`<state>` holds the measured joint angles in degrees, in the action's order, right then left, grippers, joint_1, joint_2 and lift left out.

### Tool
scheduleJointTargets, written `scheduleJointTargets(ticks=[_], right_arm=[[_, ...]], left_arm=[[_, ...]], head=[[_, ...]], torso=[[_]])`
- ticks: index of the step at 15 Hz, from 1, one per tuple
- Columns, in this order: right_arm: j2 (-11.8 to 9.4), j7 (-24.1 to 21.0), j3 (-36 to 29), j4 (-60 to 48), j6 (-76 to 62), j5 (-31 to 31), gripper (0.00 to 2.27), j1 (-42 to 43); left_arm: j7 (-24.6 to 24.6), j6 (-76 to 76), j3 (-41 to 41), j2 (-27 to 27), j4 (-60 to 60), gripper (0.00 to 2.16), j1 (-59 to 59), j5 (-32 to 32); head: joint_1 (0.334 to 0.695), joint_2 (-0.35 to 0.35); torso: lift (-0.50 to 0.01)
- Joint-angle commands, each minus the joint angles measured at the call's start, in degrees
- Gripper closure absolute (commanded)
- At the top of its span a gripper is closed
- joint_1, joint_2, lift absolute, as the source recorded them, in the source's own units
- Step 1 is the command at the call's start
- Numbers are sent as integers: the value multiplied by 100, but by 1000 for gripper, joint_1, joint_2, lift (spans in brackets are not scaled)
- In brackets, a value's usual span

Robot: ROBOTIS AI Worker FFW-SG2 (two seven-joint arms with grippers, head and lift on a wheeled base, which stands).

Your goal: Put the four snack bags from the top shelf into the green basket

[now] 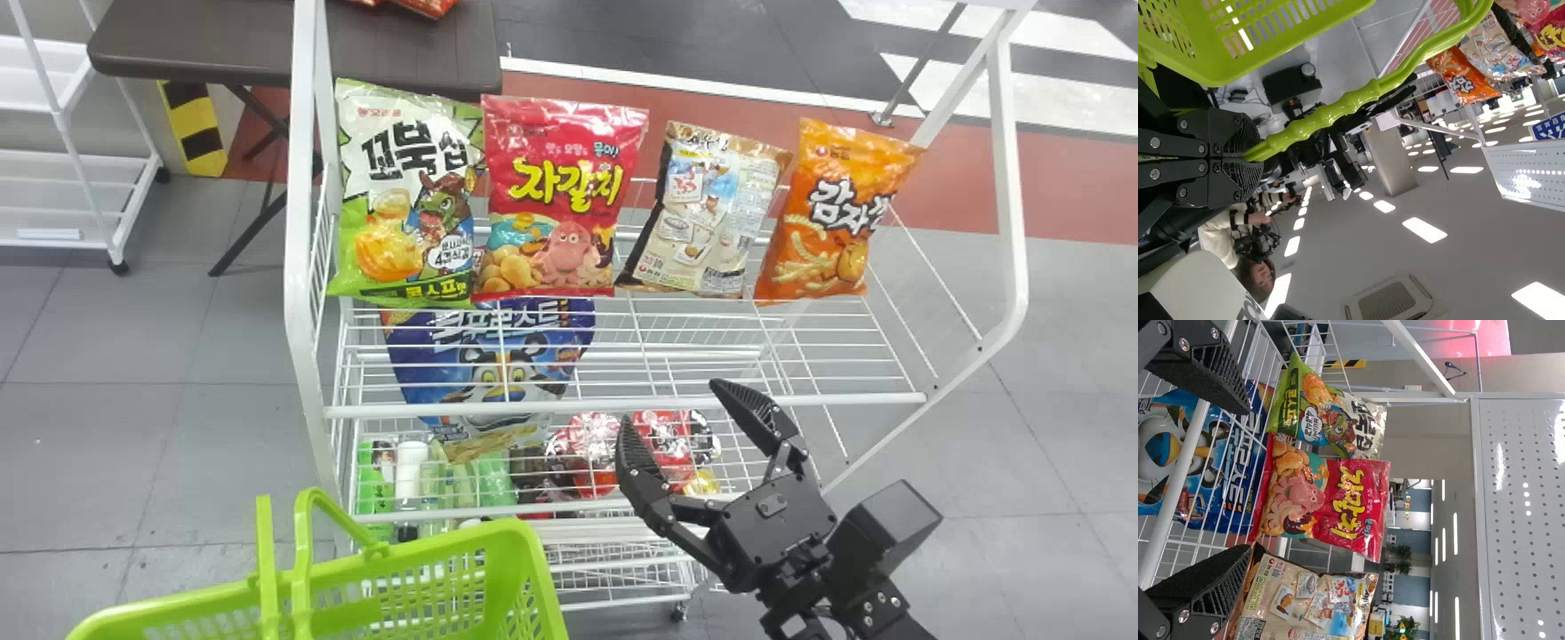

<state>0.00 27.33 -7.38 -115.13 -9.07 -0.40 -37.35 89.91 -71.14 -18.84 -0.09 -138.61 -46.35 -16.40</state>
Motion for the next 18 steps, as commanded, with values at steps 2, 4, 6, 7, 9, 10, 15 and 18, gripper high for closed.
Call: scheduleJointTargets(ticks=[2,4,6,7,9,10,15,18], right_arm=[[5,0,52,-9,-46,-22,90,0],[5,0,87,-9,-46,-22,90,-9],[5,0,96,-9,-63,-13,90,-18],[5,0,96,-9,-63,-13,90,-27],[5,0,114,-9,-63,-13,90,-35],[5,0,114,-9,-63,-13,90,-35],[5,-26,351,-9,-81,5,90,105],[5,-290,782,-1,394,207,63,571]], left_arm=[[66,16,65,24,54,2148,82,5],[66,16,65,24,89,2152,117,23],[66,16,65,24,115,2148,126,5],[66,16,65,24,133,2148,126,-4],[66,34,65,24,150,2148,126,-4],[66,34,65,24,150,2148,126,-4],[66,34,91,24,142,2148,100,5],[66,34,162,24,150,2148,65,-13]], head=[[695,-235],[695,-232],[695,-222],[695,-220],[695,-218],[695,-216],[695,-211],[695,-169]], torso=[[-6],[-6],[-6],[-6],[-6],[-6],[-6],[-6]])
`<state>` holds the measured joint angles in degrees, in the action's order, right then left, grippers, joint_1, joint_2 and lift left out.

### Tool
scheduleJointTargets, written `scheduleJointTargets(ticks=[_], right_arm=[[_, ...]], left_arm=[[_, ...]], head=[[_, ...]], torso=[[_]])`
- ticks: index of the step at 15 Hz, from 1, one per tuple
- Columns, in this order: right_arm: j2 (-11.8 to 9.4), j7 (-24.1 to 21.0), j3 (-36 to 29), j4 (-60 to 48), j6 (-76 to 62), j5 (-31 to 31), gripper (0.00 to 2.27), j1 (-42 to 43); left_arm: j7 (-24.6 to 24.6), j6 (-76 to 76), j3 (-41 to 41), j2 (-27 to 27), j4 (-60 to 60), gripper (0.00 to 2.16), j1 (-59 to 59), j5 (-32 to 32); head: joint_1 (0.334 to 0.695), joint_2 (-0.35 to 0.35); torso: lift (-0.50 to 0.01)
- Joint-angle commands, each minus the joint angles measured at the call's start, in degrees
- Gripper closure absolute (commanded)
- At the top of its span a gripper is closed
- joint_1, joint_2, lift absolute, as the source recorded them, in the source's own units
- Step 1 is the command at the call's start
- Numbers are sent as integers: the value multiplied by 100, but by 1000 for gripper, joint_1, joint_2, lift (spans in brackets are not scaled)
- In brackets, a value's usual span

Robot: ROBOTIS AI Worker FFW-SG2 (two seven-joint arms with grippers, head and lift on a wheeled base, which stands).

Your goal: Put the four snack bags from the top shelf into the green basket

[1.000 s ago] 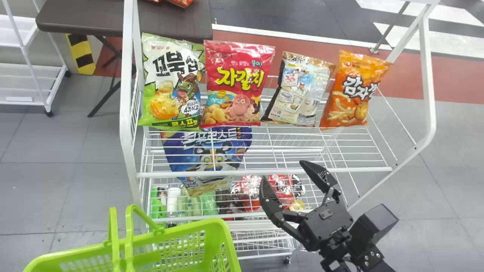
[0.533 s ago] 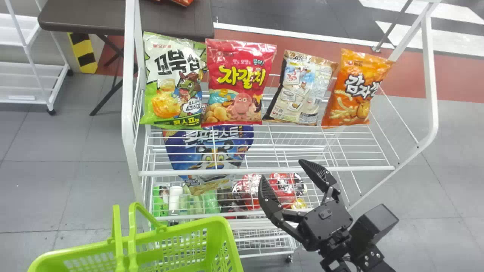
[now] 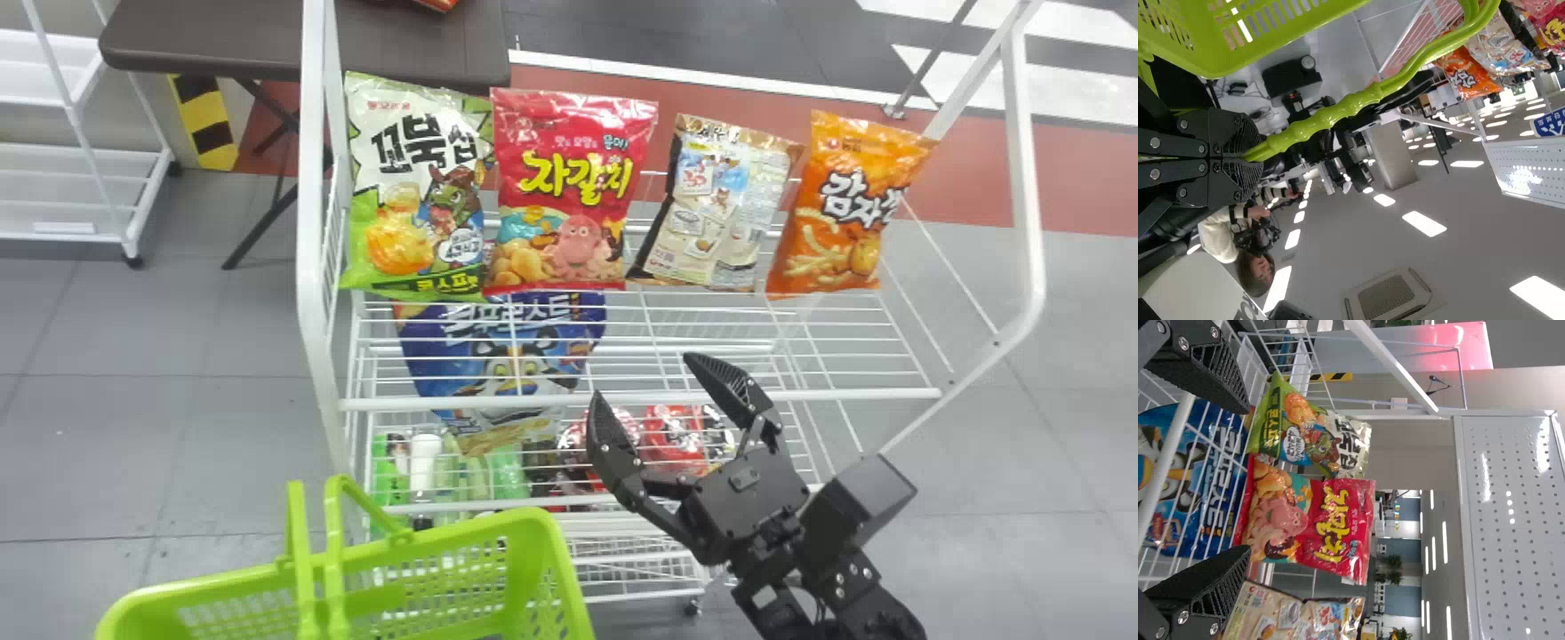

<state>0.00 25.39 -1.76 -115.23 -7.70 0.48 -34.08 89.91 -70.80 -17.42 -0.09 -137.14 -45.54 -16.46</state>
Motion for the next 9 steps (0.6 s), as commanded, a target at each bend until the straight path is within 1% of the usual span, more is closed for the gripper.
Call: scheduleJointTargets(ticks=[1,2,3,6,7,9], right_arm=[[5,-236,378,27,590,224,60,473],[5,-368,519,115,819,260,60,701],[5,-500,660,290,1118,277,60,1026],[5,-860,1038,1301,1346,330,60,2099],[5,-948,1161,1662,1364,295,60,2477],[5,-1001,1477,2312,1381,216,60,3118]], left_arm=[[66,0,20,24,3,2148,-34,-7],[66,17,20,24,12,2148,-43,-7],[66,53,20,24,20,2148,-78,-24],[66,158,-7,24,82,2148,-140,-68],[66,246,-24,24,108,2148,-148,-112],[66,351,-59,24,187,2152,-166,-200]], head=[[695,-150],[695,-114],[695,-93],[695,-42],[695,-11],[695,23]], torso=[[-6],[-6],[-6],[-6],[-6],[-6]])
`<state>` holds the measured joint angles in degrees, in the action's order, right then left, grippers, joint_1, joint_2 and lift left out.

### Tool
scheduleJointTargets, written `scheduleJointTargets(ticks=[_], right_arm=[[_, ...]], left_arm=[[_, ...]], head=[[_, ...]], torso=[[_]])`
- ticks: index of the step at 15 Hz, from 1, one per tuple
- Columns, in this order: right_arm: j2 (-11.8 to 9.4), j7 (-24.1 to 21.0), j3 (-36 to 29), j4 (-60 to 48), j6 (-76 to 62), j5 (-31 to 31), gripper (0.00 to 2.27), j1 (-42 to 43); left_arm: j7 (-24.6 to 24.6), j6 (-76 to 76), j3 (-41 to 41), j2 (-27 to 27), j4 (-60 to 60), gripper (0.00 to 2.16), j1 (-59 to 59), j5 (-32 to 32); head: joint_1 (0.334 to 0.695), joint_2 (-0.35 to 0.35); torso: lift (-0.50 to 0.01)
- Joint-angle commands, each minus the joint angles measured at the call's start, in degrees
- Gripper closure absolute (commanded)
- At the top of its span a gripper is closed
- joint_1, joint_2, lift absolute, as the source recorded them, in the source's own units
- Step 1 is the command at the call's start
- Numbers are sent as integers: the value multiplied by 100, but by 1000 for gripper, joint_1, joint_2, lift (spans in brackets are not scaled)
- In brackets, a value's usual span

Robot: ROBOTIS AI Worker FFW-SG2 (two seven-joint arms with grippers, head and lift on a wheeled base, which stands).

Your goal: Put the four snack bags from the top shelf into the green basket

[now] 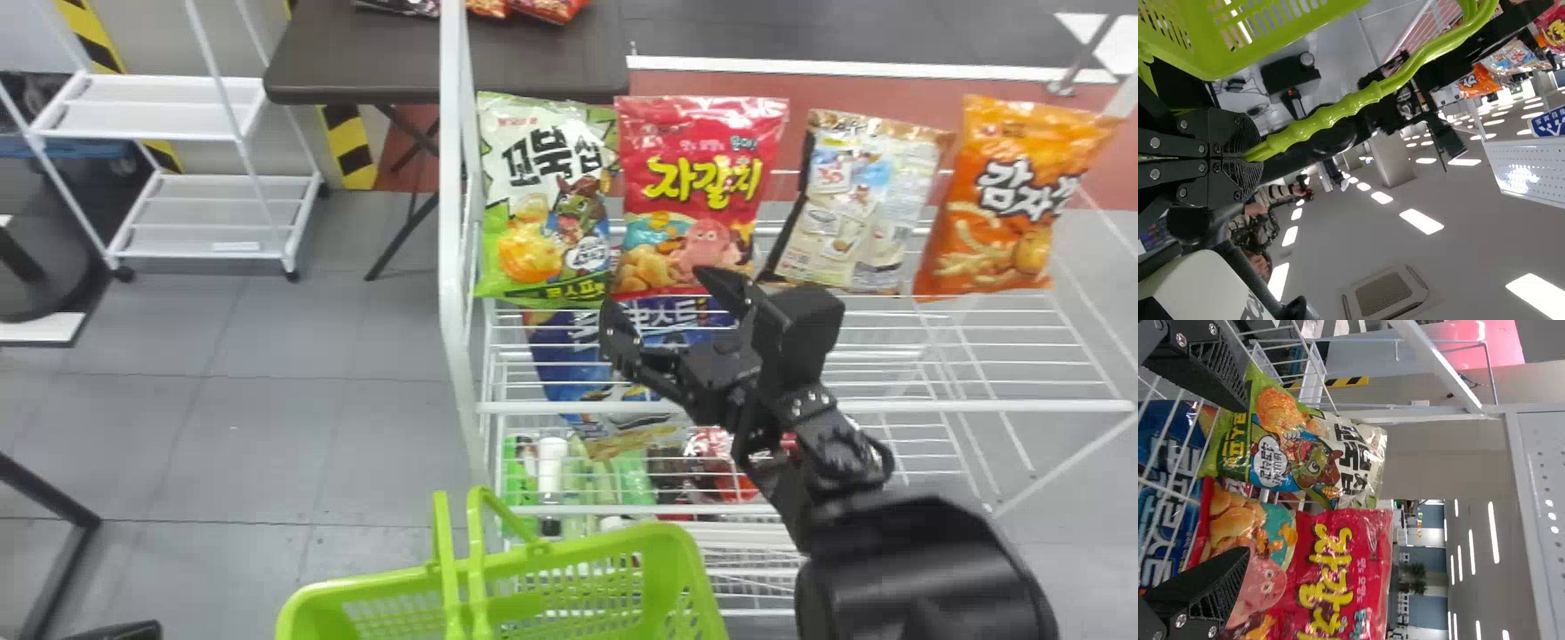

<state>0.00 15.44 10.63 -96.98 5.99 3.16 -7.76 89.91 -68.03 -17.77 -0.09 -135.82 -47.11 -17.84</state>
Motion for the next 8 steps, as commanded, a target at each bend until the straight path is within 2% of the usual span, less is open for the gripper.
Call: scheduleJointTargets(ticks=[1,3,6,8], right_arm=[[5,-67,432,821,12,-79,60,802],[5,-305,801,1524,12,-246,60,1426],[5,-586,1196,2526,-41,-545,80,2235],[5,-604,1284,3089,-111,-518,93,2621]], left_arm=[[65,127,-42,24,109,2148,-9,-89],[65,144,-103,24,188,2152,17,-150],[65,162,-183,0,346,2148,88,-238],[65,162,-200,-27,443,2148,149,-273]], head=[[695,39],[695,105],[695,156],[695,176]], torso=[[-6],[-6],[-6],[-6]])
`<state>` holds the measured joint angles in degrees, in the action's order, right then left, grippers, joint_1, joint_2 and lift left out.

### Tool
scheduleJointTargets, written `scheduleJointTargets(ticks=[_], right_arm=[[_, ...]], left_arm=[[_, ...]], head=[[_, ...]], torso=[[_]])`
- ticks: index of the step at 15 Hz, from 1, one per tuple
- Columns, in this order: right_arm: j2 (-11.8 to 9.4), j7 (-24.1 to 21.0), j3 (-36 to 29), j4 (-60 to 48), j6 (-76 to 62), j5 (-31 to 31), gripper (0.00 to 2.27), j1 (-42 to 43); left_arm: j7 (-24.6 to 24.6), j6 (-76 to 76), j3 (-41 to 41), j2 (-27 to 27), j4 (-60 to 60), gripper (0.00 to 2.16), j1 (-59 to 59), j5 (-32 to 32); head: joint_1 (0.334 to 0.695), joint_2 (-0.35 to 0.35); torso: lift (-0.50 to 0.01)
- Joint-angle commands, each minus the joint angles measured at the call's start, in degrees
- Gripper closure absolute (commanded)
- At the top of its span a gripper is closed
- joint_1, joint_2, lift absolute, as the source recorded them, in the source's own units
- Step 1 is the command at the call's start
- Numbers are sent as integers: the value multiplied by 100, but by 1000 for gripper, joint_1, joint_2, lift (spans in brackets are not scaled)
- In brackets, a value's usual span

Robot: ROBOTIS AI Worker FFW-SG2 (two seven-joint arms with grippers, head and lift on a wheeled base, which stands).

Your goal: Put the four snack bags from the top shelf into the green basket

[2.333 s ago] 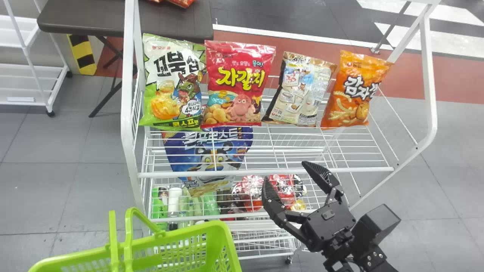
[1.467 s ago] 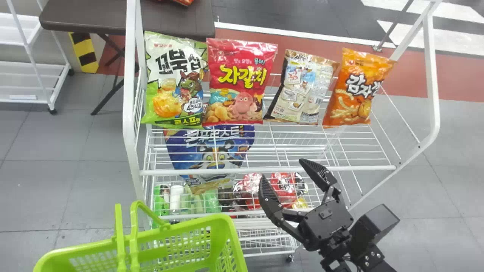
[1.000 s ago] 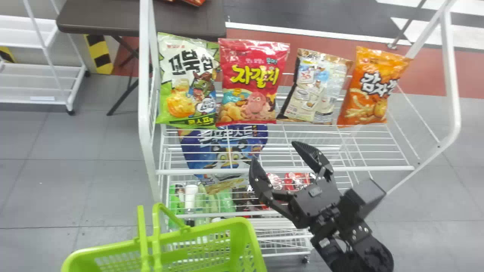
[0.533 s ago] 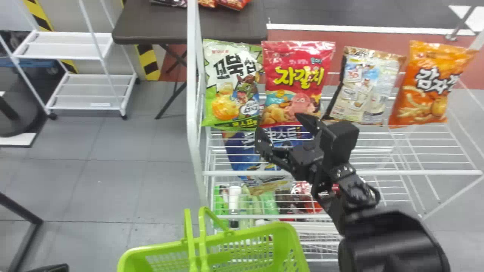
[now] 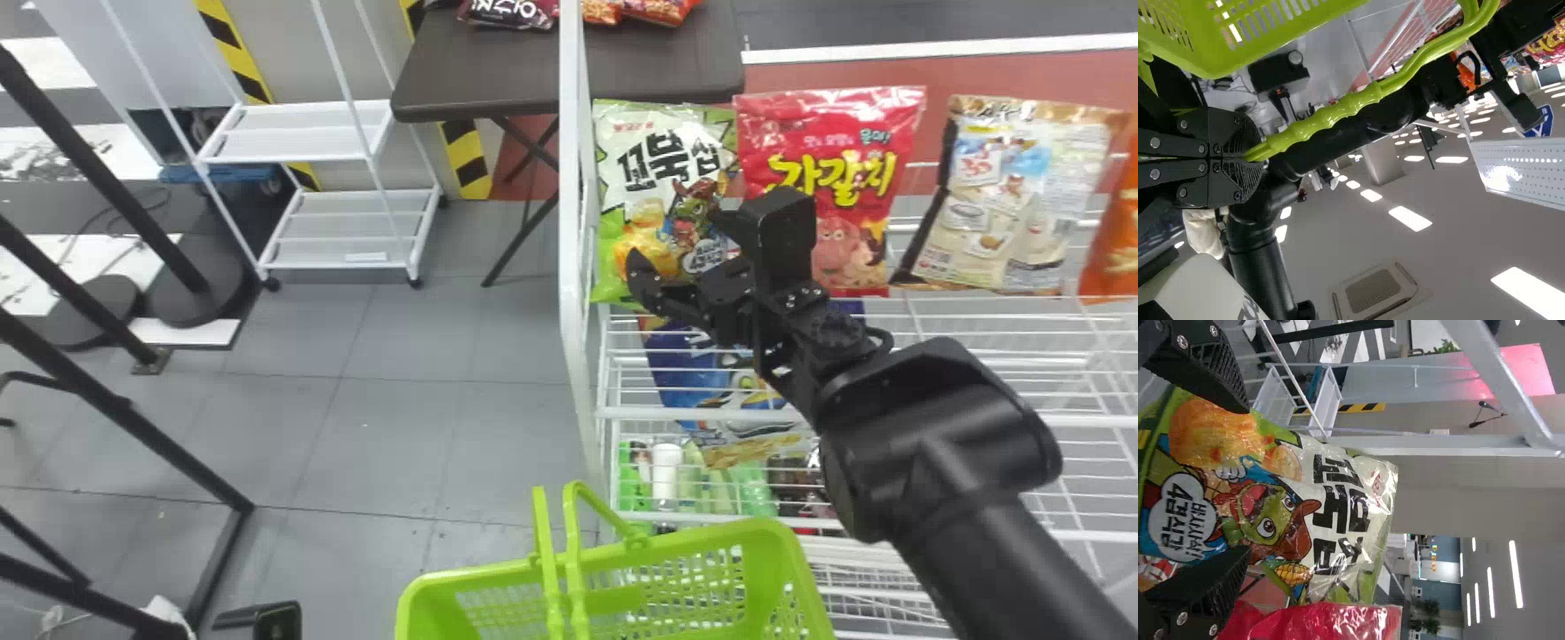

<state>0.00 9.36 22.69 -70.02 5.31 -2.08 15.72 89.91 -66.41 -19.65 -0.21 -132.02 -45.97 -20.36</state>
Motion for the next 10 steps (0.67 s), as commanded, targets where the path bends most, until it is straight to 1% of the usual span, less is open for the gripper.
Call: scheduleJointTargets(ticks=[1,2,3,4,5,6,7,8,10], right_arm=[[5,4,192,515,-25,15,218,405],[5,13,245,621,-7,15,522,475],[5,75,342,629,-42,-73,937,493],[5,83,394,629,-60,-100,1639,484],[5,4,465,621,-42,-126,2051,467],[5,4,473,621,-60,-126,2074,449],[5,-13,473,594,-60,-126,2199,423],[5,-13,456,550,-60,-91,2246,344],[5,-31,438,375,-60,-29,2246,212]], left_arm=[[66,0,-13,-14,106,2148,53,-30],[66,0,-22,-23,123,2152,62,-39],[66,0,-22,-32,150,2152,71,-39],[66,0,-66,-32,159,2148,71,-56],[66,0,-83,-32,176,2148,71,-83],[66,0,-101,-32,176,2148,62,-91],[66,0,-101,-32,185,2148,62,-100],[66,0,-110,-32,194,2148,62,-100],[66,0,-101,-32,194,2148,62,-100]], head=[[695,180],[695,182],[695,183],[695,192],[695,202],[695,210],[695,217],[695,222],[695,230]], torso=[[-6],[-6],[-6],[-6],[-6],[-6],[-6],[-6],[-6]])
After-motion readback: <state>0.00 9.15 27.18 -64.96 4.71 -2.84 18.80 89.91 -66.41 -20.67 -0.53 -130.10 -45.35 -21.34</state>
